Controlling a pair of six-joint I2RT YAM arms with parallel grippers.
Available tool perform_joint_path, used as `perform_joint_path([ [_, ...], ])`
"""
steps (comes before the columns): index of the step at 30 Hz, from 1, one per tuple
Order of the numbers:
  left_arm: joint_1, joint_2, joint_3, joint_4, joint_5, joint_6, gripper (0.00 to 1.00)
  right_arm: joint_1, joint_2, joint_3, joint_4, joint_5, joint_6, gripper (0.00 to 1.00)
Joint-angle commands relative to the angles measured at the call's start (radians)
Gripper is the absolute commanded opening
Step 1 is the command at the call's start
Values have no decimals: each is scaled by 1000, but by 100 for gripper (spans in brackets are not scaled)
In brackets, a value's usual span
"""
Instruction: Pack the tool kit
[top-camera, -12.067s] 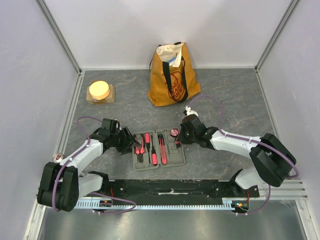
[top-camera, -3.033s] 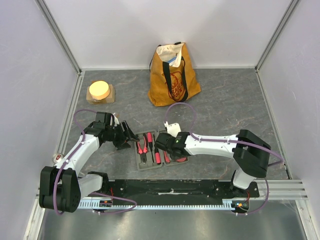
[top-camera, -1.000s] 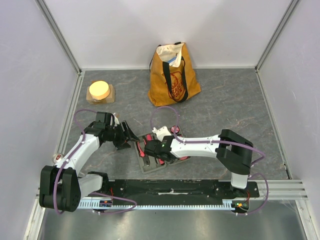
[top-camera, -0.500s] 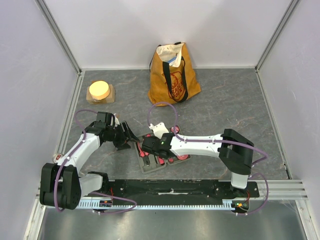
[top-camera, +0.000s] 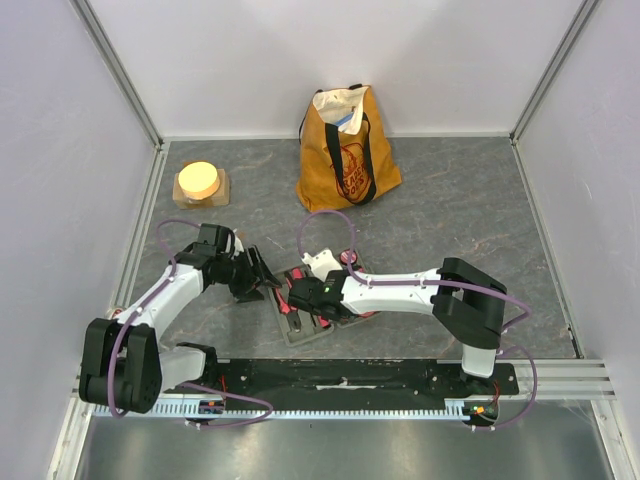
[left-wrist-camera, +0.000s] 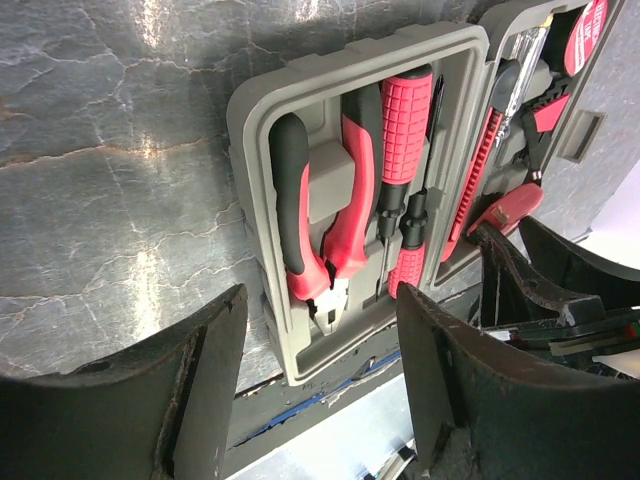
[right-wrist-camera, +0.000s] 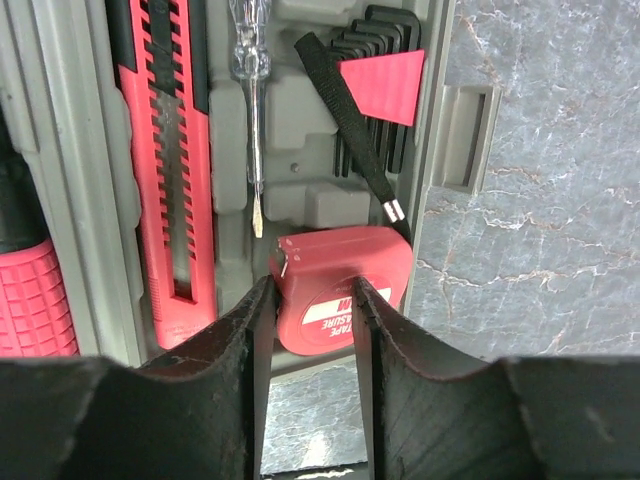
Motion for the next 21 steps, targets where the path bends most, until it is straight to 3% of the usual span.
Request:
perform_joint_path([
  [1, -5, 8, -4, 11, -12, 19, 67, -7, 21, -34, 66, 2, 0, 39],
  [12, -15, 20, -8, 16, -9, 10, 66, -7, 19, -55, 86, -35, -10, 25],
  [14, -15, 29, -13, 23, -6, 4, 66, -5, 2, -39, 73, -29, -2, 27],
  [21, -15, 55, -60, 72, -33, -53, 62, -28, -50, 104, 11, 9, -2, 50],
])
